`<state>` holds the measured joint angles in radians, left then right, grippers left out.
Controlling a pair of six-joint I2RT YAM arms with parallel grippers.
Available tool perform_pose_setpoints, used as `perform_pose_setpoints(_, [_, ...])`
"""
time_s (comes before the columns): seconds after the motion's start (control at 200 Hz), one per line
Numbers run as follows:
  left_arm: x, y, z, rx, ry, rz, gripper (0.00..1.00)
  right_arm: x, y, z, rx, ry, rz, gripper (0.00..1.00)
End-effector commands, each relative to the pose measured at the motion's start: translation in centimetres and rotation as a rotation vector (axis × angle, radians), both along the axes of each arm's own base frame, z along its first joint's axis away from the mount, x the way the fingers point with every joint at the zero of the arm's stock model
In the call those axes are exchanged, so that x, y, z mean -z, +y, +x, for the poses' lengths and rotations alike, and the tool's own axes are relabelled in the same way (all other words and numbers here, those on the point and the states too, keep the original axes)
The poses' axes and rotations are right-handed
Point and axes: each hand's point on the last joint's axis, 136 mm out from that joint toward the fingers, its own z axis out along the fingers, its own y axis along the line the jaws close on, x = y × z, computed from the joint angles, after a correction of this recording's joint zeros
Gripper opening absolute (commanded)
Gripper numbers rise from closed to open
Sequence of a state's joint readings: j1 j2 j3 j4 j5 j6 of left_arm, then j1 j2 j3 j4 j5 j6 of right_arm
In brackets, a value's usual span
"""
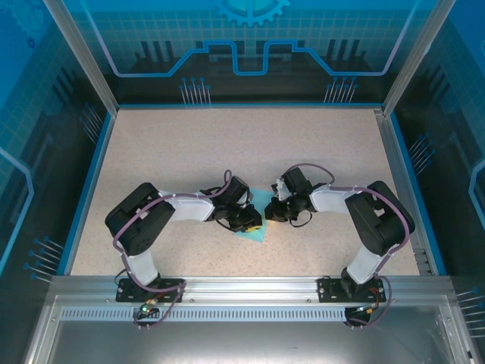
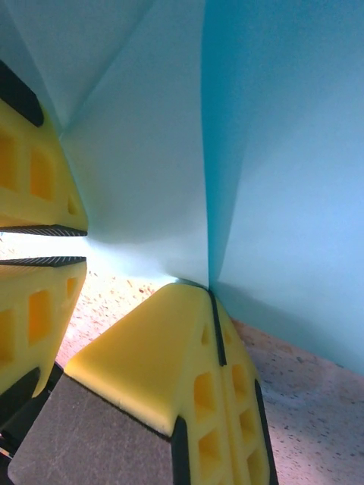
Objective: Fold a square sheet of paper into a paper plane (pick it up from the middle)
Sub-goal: Fold the triangle a second time at the center of the table.
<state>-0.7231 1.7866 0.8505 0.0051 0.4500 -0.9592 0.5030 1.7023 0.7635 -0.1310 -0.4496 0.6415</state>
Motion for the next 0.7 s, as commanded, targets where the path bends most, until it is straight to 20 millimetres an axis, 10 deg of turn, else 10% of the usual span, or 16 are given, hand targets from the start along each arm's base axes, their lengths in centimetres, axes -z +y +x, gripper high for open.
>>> perform_pose_setpoints(0.0, [0.4, -0.2, -0.2, 0.022, 0.003, 0.023, 0.18, 0.2, -0.7, 0.3, 0.008, 0.006, -0.028, 0.08])
perform_pose_setpoints(0.695, [1.3, 0.8, -0.5, -0.009, 0.027, 0.084, 0.17, 0.3, -0.5, 0.6, -0.004, 0.012, -0.029, 0.09])
